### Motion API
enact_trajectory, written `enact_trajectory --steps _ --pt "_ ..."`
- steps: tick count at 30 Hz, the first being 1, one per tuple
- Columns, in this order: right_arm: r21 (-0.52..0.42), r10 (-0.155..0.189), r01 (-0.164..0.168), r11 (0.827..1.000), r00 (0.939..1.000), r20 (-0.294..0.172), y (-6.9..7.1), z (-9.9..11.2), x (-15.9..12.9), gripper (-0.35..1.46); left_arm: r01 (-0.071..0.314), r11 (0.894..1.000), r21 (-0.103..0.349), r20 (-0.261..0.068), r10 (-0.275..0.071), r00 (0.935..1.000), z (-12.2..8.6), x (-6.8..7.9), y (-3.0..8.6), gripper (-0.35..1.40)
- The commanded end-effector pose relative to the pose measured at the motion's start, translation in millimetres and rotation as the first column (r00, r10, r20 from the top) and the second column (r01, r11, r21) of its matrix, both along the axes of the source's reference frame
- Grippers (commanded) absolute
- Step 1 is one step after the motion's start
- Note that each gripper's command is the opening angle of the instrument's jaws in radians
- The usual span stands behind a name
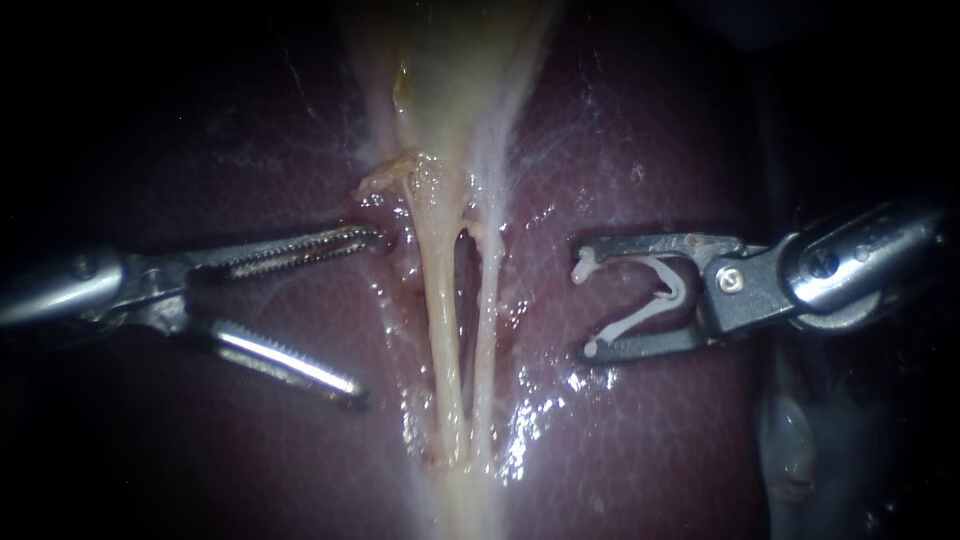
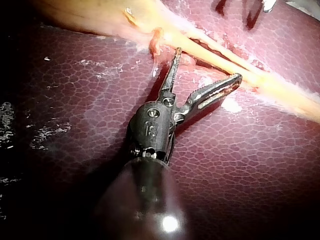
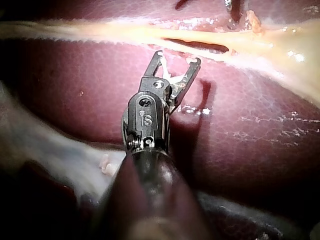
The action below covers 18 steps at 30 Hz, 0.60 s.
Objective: Grabbing gallbladder
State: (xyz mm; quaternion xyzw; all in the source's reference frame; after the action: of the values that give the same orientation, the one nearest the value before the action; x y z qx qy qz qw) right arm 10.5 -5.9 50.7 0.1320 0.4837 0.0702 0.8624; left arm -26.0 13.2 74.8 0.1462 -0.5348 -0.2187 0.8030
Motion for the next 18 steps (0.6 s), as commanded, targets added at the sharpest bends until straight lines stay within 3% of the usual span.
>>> enact_trajectory --steps 1,5,8,13,18 --pt "0.000 0.000 0.000 1.000 1.0000 0.000 0.0 0.0 0.0 0.50 0.000 1.000 0.000 0.000 0.000 1.0000 0.0 0.0 0.0 1.26" --pt "0.000 0.000 0.000 1.000 1.0000 0.000 0.0 0.0 0.0 0.50 -0.001 1.000 0.001 0.001 0.001 1.0000 -0.2 0.1 0.2 1.26" --pt "0.000 0.000 0.000 1.000 1.0000 0.000 0.0 0.1 0.0 0.50 0.000 1.000 0.007 -0.001 0.000 1.0000 -0.7 0.2 1.1 1.26" --pt "0.000 0.000 0.000 1.000 1.0000 0.001 0.1 0.1 0.0 0.50 0.051 0.999 0.007 -0.027 -0.051 0.9984 -1.9 0.4 3.6 1.24" --pt "0.000 0.001 -0.001 1.000 1.0000 0.001 0.1 0.2 0.0 0.50 0.127 0.992 0.003 -0.074 -0.127 0.9892 -2.0 0.8 6.2 1.23"
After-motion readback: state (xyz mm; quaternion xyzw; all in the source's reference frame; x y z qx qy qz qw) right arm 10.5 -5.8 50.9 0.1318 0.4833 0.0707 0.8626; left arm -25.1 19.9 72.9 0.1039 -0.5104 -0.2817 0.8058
